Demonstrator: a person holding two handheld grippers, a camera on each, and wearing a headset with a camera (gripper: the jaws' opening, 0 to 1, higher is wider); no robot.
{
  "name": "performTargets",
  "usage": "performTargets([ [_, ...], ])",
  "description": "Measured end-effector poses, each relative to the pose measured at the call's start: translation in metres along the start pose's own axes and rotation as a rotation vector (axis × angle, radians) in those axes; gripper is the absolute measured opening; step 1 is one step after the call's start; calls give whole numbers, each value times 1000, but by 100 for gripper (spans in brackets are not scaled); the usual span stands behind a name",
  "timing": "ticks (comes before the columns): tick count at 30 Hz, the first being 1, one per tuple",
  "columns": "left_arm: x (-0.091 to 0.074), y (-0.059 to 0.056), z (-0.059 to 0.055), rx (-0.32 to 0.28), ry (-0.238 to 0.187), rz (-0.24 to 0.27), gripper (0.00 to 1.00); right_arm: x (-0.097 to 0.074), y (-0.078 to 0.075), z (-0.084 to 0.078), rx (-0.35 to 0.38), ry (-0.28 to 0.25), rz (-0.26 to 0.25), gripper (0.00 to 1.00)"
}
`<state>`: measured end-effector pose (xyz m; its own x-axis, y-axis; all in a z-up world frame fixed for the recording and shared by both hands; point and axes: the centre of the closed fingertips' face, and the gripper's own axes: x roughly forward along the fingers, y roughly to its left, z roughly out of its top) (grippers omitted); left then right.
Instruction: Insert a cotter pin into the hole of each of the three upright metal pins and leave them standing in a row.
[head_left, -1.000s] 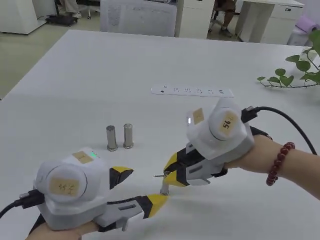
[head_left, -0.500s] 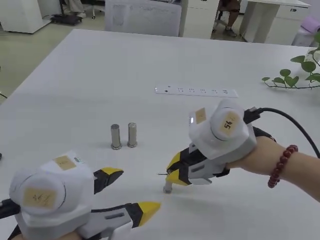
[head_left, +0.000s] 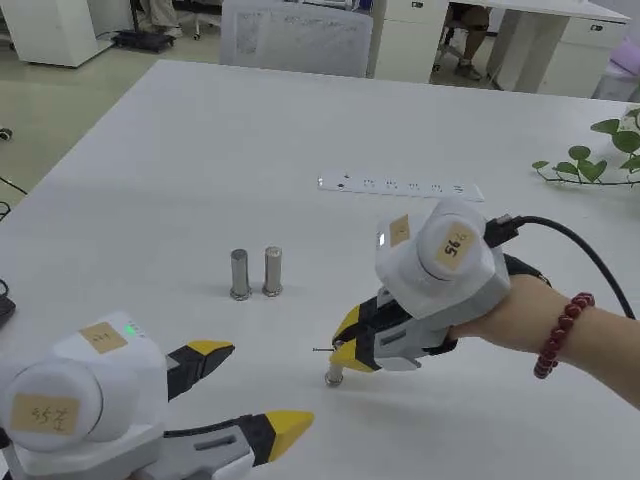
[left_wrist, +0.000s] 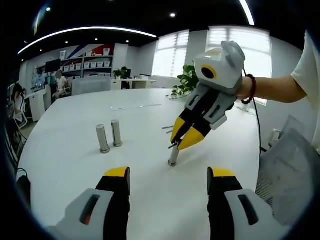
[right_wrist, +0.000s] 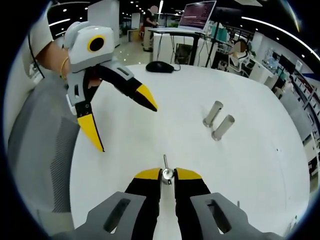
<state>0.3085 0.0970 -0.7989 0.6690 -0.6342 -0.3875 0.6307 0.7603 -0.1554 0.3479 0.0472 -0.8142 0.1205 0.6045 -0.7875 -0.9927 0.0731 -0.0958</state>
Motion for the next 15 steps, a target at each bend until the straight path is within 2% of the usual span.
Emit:
performTargets([
  [15, -11, 3, 5, 1, -23, 19, 65, 10, -3, 16, 4, 9, 11, 10],
])
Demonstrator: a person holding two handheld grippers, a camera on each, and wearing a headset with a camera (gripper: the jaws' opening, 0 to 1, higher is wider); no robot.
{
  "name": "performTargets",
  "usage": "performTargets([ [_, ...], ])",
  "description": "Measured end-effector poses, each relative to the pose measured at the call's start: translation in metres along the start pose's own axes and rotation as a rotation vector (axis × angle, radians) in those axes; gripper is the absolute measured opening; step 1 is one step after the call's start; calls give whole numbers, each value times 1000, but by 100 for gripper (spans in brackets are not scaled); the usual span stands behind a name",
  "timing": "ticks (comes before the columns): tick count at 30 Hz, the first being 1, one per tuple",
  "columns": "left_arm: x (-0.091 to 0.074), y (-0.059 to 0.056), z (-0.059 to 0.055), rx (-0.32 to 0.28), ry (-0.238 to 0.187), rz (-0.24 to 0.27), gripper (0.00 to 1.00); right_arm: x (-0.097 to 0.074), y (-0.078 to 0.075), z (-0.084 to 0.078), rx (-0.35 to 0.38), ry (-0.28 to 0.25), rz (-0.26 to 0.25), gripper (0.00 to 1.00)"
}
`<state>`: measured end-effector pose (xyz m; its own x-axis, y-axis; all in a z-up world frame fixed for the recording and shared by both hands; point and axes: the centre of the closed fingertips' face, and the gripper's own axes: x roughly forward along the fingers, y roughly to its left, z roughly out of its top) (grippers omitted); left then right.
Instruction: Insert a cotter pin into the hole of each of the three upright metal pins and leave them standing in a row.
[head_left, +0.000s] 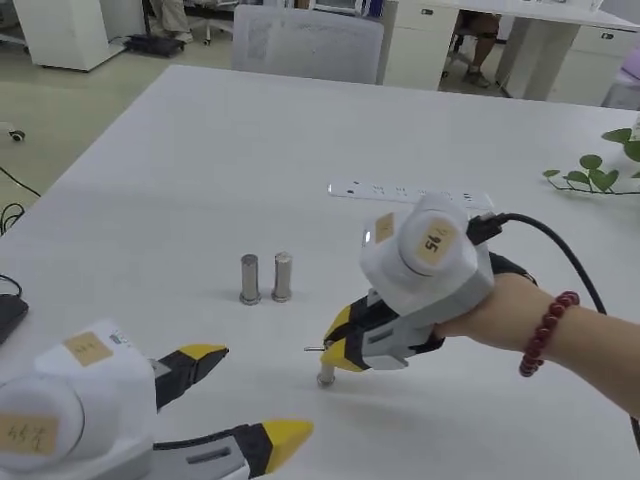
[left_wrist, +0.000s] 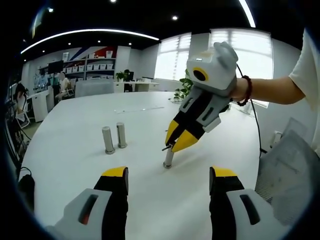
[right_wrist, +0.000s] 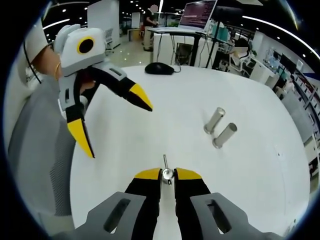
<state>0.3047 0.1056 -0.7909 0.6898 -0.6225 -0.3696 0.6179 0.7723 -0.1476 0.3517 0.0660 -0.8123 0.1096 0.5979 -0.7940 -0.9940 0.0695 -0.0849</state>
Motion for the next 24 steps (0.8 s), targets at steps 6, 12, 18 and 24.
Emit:
performTargets([
  [6, -3, 0, -3, 0, 6, 9, 65, 4, 1, 3, -4, 8, 5, 10],
  [12, -6, -1, -3, -8, 2, 14, 66, 8, 1, 8, -1, 8, 11, 10],
  [18, -7, -1, -3, 2, 1, 16, 66, 9, 0, 12, -1, 7, 14, 10],
  [24, -7, -1, -3, 5, 3, 19, 66, 10, 0, 13, -7, 10, 13, 10],
])
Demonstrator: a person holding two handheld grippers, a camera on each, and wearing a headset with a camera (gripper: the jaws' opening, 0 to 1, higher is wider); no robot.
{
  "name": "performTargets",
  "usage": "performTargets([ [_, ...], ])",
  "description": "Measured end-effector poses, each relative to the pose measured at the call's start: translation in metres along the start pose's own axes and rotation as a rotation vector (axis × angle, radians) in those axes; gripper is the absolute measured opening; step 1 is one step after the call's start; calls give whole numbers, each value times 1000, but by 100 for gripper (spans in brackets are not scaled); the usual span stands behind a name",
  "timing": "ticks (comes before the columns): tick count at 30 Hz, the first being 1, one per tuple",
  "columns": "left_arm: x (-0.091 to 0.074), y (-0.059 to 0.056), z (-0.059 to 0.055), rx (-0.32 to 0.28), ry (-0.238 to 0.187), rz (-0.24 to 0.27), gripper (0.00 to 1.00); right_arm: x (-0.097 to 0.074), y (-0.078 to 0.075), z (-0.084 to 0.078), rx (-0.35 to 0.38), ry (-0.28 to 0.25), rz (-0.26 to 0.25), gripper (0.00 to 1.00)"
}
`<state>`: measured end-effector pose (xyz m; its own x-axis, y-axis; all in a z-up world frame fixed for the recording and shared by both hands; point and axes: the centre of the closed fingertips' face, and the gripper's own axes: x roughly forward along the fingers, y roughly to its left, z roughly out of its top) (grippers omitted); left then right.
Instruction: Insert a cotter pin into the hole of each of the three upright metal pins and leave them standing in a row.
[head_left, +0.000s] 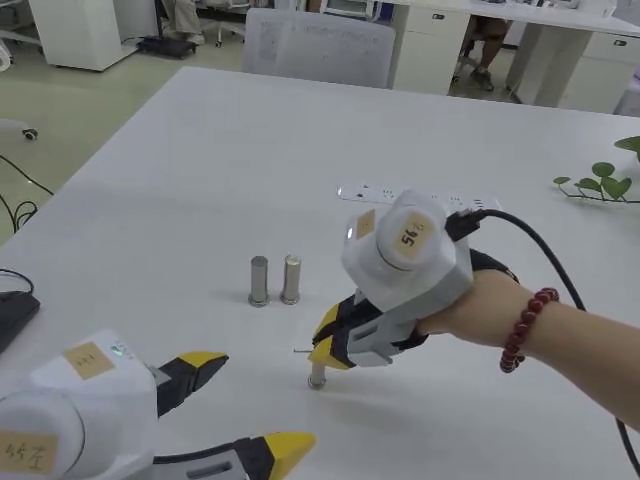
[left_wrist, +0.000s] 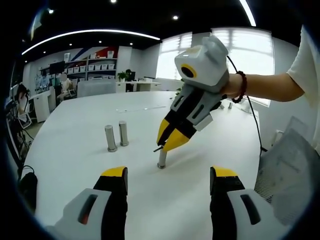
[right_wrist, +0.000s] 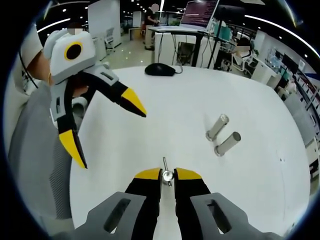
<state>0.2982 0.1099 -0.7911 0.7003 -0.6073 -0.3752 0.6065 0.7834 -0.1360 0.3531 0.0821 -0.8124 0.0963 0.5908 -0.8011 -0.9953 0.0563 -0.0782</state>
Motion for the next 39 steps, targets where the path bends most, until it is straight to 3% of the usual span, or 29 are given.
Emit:
performTargets([
  [32, 0, 1, 0, 1, 6, 6, 65, 0, -3, -2, 74, -9, -22, 11],
  [39, 0, 1, 1, 3, 5, 3, 65, -3, -1, 8, 125, -69, -1, 13],
])
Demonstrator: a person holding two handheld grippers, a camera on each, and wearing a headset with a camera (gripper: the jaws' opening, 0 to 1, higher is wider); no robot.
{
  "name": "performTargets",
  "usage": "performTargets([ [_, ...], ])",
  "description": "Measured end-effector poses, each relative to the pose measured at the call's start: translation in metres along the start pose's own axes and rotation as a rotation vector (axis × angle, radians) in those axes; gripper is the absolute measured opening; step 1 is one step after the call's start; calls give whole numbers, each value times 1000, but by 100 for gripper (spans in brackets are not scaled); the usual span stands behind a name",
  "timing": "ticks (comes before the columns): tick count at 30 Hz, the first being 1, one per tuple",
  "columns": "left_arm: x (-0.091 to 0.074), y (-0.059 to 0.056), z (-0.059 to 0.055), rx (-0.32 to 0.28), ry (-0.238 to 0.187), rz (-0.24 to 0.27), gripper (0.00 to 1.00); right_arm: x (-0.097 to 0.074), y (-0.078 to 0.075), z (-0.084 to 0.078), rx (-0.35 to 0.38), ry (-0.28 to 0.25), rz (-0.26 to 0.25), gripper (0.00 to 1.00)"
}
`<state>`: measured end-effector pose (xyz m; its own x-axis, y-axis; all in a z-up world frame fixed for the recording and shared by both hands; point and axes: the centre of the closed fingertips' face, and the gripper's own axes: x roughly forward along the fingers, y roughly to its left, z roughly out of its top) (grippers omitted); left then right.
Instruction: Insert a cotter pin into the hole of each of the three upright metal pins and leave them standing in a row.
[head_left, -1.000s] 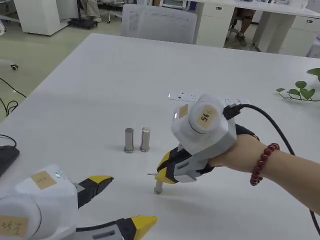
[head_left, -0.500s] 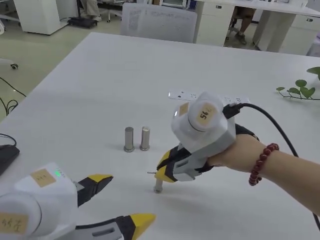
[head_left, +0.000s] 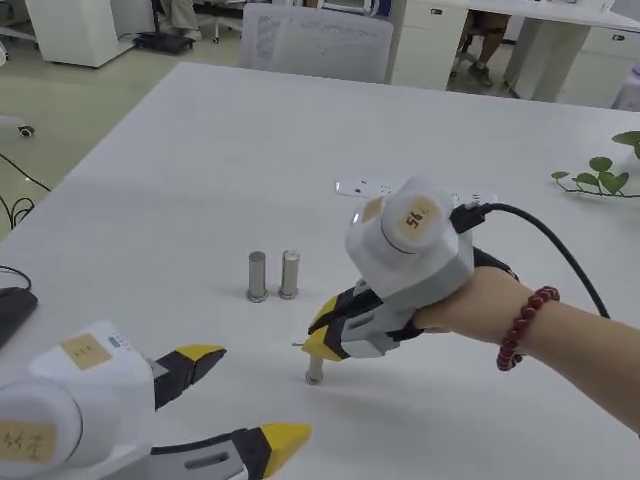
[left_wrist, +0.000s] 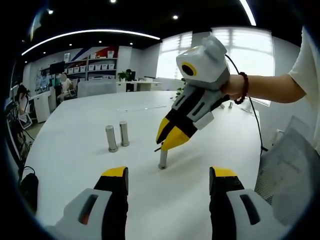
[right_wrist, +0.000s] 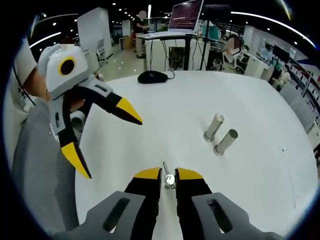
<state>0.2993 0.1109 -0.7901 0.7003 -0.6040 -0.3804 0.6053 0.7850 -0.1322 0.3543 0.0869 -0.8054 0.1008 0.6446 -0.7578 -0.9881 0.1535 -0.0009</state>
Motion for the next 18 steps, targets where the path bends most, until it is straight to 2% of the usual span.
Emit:
performTargets([
  [8, 0, 0, 2, 2, -4, 2, 65, -2, -1, -4, 5, 3, -8, 17],
  [18, -2, 0, 2, 1, -7, 3, 65, -5, -1, -11, -21, 11, -12, 16],
])
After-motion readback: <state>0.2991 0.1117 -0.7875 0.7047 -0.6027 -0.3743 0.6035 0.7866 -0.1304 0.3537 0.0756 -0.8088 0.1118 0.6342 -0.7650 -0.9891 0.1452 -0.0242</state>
